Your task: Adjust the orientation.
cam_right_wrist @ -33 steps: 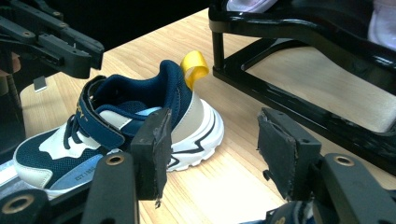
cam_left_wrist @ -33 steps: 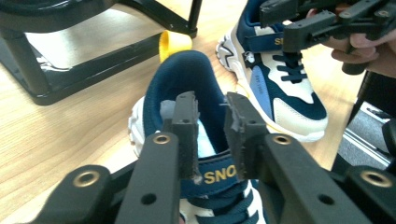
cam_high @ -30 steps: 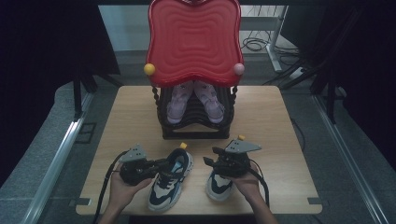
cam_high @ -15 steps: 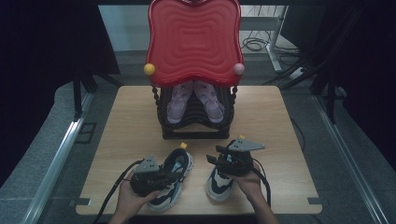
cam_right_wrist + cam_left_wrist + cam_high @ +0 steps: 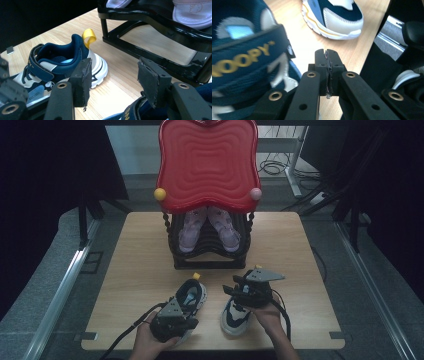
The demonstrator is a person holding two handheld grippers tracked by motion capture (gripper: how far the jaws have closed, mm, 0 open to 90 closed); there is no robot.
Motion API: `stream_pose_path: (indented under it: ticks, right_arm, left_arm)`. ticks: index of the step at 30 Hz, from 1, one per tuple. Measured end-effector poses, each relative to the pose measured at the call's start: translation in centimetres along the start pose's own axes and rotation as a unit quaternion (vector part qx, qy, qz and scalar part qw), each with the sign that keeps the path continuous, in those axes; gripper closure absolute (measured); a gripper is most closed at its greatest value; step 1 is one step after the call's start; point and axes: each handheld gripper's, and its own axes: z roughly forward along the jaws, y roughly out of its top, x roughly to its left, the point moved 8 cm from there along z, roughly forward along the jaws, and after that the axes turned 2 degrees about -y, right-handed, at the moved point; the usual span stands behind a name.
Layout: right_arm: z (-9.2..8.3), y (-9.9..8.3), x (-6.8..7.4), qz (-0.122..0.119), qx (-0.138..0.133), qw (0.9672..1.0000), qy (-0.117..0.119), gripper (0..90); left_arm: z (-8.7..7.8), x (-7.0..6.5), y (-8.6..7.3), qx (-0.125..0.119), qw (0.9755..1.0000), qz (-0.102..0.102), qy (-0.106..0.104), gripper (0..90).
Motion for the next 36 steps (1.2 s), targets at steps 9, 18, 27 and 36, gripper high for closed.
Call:
stream_pose_path:
  ticks: [9, 18, 27, 36]
  right_arm:
    - [-0.2, -0.1, -0.5, 0.003, 0.001, 1.0, -0.007, 44.8]
    - [-0.3, -0.2, -0.8, 0.01, 0.0, 0.9999, -0.008, 44.8]
    - [-0.4, -0.2, -0.9, 0.011, 0.0, 0.9999, -0.009, 44.8]
    - [-0.3, -0.3, -0.9, 0.014, 0.001, 0.9999, -0.007, 44.7]
  left_arm:
    - [0.8, 0.4, -1.4, 0.029, 0.9995, -0.005, 0.015, 88.1]
    - [0.4, 0.8, -1.7, 0.034, 0.9992, -0.018, -0.002, 88.7]
    - [-0.3, 2.0, -2.1, 0.036, 0.9989, -0.031, -0.002, 88.5]
    - [-1.4, 3.6, -2.7, 0.033, 0.9981, -0.052, 0.0, 89.3]
